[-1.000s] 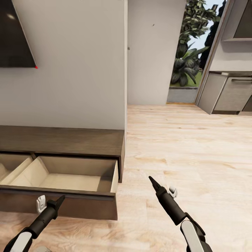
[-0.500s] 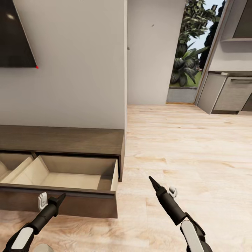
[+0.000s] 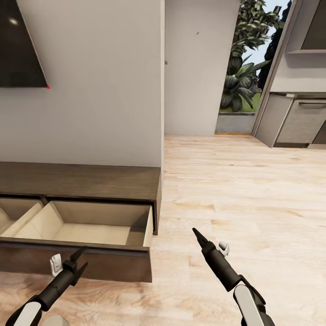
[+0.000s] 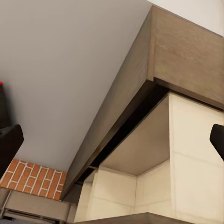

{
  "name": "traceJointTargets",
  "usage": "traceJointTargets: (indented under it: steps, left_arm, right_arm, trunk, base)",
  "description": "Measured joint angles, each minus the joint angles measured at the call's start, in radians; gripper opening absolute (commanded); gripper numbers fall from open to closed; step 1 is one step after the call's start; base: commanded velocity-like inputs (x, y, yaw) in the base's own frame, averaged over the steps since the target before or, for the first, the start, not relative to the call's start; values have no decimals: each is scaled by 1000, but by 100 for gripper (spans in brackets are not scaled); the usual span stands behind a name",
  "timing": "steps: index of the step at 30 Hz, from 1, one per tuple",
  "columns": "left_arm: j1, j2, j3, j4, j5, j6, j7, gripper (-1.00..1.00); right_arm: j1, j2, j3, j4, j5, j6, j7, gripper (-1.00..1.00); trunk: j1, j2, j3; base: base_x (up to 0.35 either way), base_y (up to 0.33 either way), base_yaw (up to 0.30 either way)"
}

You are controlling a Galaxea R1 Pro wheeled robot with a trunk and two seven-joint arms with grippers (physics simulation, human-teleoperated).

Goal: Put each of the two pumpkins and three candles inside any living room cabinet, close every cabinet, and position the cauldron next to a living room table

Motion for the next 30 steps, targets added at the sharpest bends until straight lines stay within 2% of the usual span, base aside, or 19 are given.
traceJointTargets:
  steps: [11,30]
  left_arm:
    - [0,0,0,0,0,0,1,100]
    - [0,1,0,0,-4,0,4,100]
  right_arm:
    - [0,-1,0,0,0,1,0,100]
    - [0,0,0,0,0,1,0,100]
  trunk:
    - [0,0,0]
    - [0,0,0]
  base:
    - [-44,0,0]
    - [-304,0,0]
